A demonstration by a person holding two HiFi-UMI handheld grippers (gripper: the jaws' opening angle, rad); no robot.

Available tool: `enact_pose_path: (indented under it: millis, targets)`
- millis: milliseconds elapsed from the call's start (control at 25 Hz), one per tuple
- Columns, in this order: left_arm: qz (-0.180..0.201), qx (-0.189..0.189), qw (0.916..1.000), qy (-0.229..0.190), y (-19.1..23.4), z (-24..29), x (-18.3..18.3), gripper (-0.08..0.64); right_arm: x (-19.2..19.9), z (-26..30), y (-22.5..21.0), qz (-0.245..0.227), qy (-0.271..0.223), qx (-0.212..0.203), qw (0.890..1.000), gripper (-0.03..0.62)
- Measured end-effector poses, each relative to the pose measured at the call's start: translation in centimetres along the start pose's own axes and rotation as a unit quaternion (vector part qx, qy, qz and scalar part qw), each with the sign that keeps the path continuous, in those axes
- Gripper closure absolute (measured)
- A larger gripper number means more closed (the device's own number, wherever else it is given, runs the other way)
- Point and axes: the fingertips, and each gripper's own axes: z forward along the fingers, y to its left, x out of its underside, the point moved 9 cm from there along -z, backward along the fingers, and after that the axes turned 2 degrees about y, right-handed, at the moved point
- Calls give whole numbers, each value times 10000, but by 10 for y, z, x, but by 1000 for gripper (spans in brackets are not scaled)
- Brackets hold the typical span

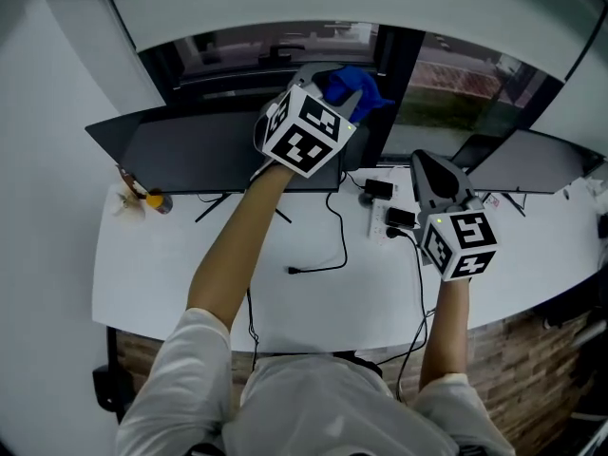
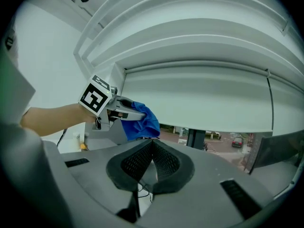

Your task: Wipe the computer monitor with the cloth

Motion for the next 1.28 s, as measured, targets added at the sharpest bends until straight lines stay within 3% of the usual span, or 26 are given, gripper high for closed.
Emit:
enact_pose_path:
  millis: [280,680,1280]
  targets:
    - [282,-129,9988,371,9,-25,14,413,-7,12,17,-52,-95,-291,9995,577]
    - [19,-970,9915,869,65,-92,67,414,-26,41,67,-141,-246,-784,9965,577]
    - [-162,-1889,9728,1330,186,-221,175,413,-60,110,205,-295,-298,-1240,9914,577]
